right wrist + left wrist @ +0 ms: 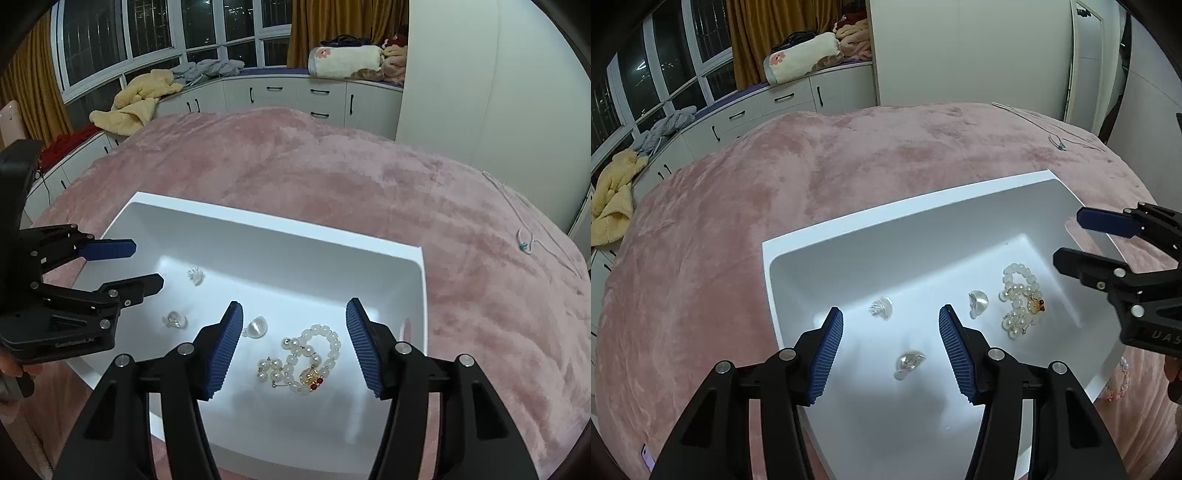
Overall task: Organize jewelry
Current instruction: 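Open both grippers to drop the charm and earring into the box, then move both open grippers back toward the pastel bracelet and small earring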
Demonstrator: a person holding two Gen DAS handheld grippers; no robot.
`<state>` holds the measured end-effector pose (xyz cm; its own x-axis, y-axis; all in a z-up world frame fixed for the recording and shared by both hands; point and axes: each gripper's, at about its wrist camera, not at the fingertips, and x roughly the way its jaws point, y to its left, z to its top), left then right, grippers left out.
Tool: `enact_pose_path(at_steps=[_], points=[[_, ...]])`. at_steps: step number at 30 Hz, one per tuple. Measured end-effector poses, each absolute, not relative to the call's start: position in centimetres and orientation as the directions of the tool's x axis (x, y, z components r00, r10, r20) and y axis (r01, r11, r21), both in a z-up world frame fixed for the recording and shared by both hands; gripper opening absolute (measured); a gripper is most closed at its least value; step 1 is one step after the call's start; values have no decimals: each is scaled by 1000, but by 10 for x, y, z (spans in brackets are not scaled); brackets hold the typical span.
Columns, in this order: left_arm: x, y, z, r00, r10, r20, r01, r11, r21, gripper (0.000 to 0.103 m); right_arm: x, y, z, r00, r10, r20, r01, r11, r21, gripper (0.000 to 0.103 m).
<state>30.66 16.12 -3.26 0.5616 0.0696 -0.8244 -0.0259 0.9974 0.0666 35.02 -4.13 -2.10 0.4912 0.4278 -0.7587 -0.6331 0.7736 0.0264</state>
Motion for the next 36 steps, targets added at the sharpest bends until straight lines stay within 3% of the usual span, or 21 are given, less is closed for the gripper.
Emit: enact_pose_path(at_steps=[9, 26, 36], points=[[289, 159, -15, 616, 62, -785, -30, 998, 56, 66, 327, -66, 12, 558, 459, -691, -639, 769, -6, 69], [230, 111, 54, 762, -35, -647, 63, 998, 20, 91, 273, -160, 75, 687, 477, -548, -582, 813, -20, 86], [190, 74, 63, 786, -81, -613, 123, 992, 26, 94, 240, -210, 61, 718, 420, -555, -534, 844, -51, 92]])
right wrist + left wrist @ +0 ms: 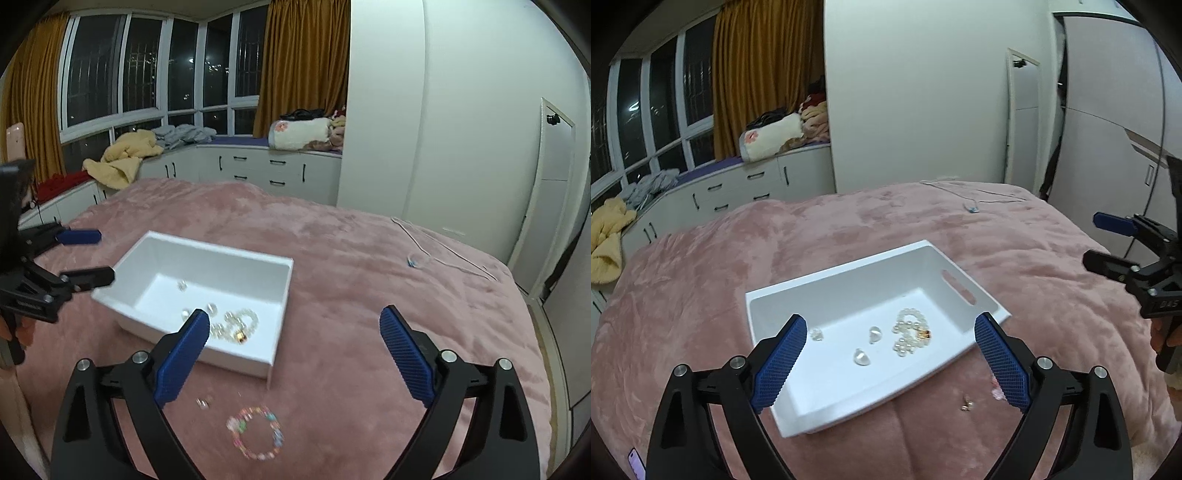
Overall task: Organize jewelry
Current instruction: 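Move both open grippers back toward the pastel bracelet and small earring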
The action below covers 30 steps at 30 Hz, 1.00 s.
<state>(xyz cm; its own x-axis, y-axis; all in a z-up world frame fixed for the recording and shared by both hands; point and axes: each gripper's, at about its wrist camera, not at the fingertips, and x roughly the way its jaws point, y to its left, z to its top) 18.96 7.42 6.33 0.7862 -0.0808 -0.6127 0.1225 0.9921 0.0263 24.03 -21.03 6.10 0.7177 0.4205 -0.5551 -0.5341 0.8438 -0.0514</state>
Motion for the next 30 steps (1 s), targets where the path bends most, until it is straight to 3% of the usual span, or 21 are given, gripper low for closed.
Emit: enact_pose_path(at_steps=[8, 13, 30], points=[[163, 24, 35, 775, -124, -620, 246, 962, 115, 95, 217, -231, 25, 710, 376, -596, -507, 860, -62, 93], [157, 6, 4, 746, -154, -648, 292, 950, 110, 95, 211, -234, -2, 696, 347, -629, -490, 869, -63, 93], [174, -16, -89, 676, -131, -725, 315, 941, 123, 95, 225, -212, -67, 649, 290, -704, -467, 882, -67, 92]])
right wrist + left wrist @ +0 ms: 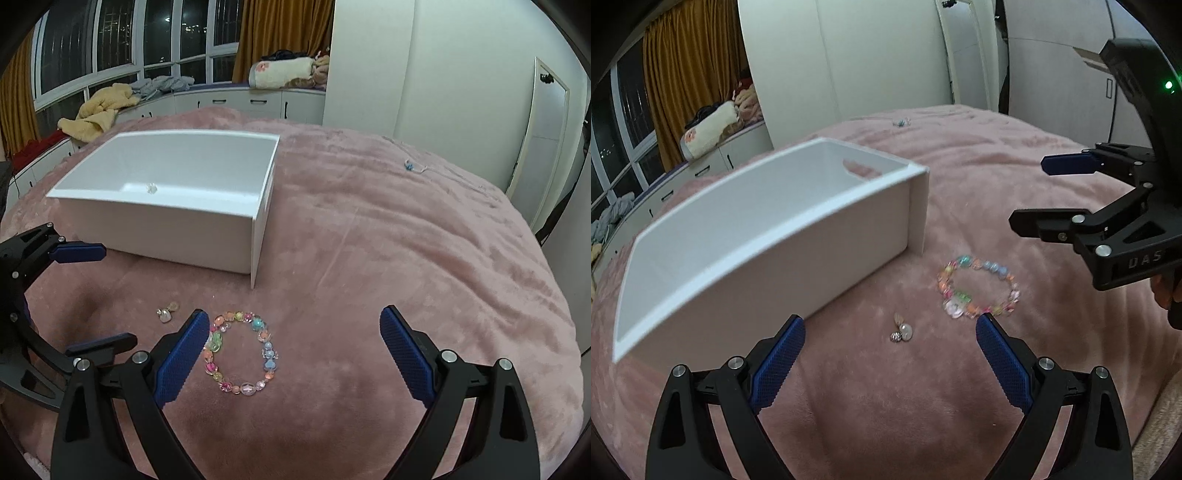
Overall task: Organize jewelry
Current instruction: 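Move both open grippers back toward the pastel bracelet and small earring, then grasp the small pearl earring with the left gripper while the right grasps the pastel bracelet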
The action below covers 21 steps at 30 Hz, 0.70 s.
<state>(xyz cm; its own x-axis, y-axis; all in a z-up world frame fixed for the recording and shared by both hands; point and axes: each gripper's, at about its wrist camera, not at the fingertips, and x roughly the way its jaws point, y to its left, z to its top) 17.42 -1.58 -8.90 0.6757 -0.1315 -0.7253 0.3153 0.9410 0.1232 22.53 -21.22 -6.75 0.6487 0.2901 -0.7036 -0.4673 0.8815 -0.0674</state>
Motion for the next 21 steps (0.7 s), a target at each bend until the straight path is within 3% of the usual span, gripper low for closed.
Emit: enact_pose_path(at_steps=[9, 13, 16, 19, 21], points=[[191, -8, -124, 637, -129, -760, 299, 950, 89, 94, 236, -203, -99, 606, 255, -754, -454, 888, -64, 89], [197, -6, -135, 613, -133, -778, 293, 954, 68, 81, 239, -202, -109, 587, 246, -771, -449, 892, -57, 87], [200, -5, -139, 614, -130, -779, 288, 955, 67, 79, 240, -202, -114, 576, 237, -783, -445, 894, -57, 83], [202, -6, -140, 611, -136, -780, 285, 957, 57, 75, 243, -202, -122, 558, 232, -797, -446, 894, -52, 77], [205, -7, -141, 611, -138, -780, 286, 957, 54, 71, 245, -201, -129, 532, 234, -814, -450, 892, -38, 67]])
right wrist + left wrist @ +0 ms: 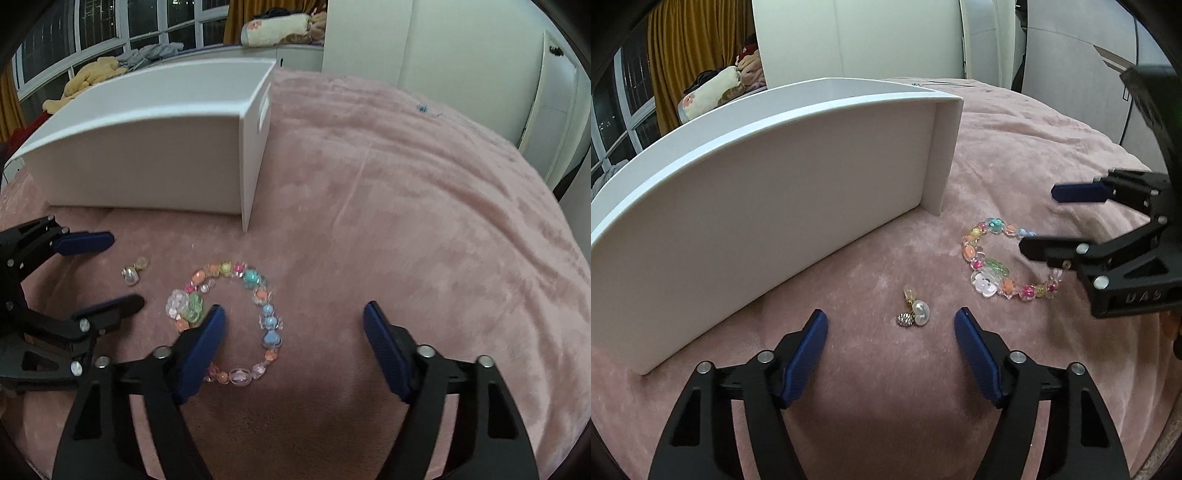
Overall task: Organize jewelry
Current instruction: 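Grasp the small pearl earring with the left gripper while the right grasps the pastel bracelet, then carry the pearl earring and pastel bracelet in both grippers over the white box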
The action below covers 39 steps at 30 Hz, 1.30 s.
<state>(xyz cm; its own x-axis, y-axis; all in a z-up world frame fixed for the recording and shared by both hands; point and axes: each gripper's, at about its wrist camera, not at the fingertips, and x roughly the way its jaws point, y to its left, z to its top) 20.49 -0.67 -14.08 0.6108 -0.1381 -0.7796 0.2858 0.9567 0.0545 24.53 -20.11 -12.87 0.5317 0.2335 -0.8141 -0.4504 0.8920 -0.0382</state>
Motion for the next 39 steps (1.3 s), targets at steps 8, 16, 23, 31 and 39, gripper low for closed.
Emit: enact_pose_path(at_steps=[8, 16, 23, 31, 39], points=[[212, -8, -143, 604, -143, -784, 290, 956, 49, 51, 249, -201, -139, 481, 266, -836, -471, 882, 9, 38], [218, 1, -145, 585, -171, -793, 283, 959, 3, 23, 248, -204, -140, 447, 313, -838, -479, 875, 72, 12], [213, 5, -143, 576, -190, -795, 277, 961, -29, 23, 245, -210, -137, 437, 342, -832, -460, 880, 119, 12], [204, 6, -137, 573, -183, -799, 265, 964, -30, 23, 238, -206, -128, 458, 335, -824, -465, 880, 100, 12], [192, 14, -123, 595, -171, -785, 250, 968, -21, 23, 234, -205, -100, 499, 355, -790, -465, 879, 102, 12]])
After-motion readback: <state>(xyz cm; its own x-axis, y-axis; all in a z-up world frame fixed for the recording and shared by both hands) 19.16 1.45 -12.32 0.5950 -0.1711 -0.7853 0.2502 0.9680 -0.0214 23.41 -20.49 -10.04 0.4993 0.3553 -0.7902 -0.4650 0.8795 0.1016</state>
